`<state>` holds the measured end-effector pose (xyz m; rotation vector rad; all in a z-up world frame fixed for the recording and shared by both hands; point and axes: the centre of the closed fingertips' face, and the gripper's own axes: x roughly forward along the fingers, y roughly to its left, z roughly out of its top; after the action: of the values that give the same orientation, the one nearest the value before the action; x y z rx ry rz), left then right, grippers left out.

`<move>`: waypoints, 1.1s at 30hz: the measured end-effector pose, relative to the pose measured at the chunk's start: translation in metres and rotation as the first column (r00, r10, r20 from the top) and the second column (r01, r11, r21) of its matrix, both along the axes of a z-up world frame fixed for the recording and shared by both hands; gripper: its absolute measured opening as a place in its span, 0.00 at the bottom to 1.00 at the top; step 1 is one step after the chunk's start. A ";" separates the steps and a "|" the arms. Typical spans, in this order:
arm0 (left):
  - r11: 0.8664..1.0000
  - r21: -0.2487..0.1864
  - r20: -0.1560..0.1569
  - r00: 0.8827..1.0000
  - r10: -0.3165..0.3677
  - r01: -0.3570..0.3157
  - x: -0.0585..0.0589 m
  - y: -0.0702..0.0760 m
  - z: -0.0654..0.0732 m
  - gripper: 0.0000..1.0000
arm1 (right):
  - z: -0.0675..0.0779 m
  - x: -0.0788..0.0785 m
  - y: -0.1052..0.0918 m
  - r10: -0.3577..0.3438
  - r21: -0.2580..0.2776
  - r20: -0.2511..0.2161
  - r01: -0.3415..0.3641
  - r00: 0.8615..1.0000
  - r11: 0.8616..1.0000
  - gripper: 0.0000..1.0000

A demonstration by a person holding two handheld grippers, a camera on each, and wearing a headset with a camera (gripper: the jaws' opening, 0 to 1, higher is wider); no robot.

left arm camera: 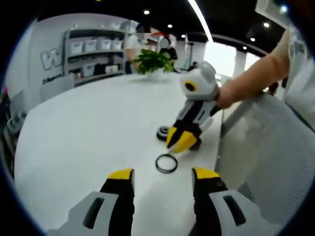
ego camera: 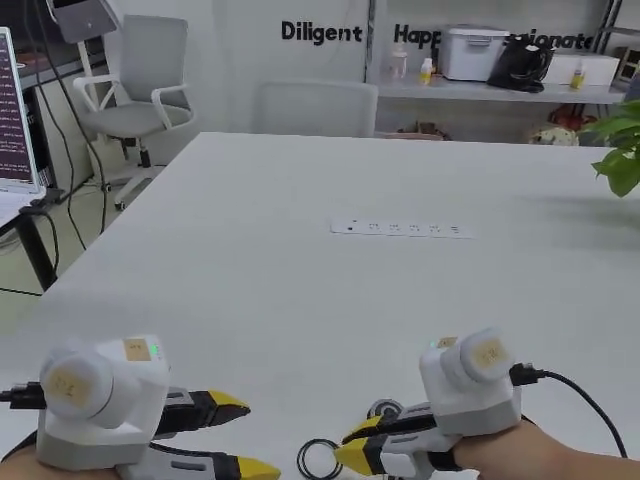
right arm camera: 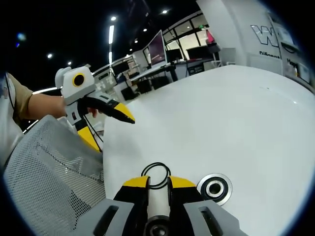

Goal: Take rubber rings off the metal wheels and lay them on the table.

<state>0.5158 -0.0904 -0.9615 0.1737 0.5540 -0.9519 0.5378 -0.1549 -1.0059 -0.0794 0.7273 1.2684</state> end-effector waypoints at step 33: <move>0.996 0.022 -0.015 0.996 -0.085 0.085 0.041 -0.047 0.007 0.47 | 0.032 0.044 -0.076 -0.143 0.052 0.094 0.139 0.985 0.989 0.24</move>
<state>0.5568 -0.1376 -0.9548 0.2120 0.5744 -1.0308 0.5820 -0.2311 -0.9741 -0.0514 0.6096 1.1371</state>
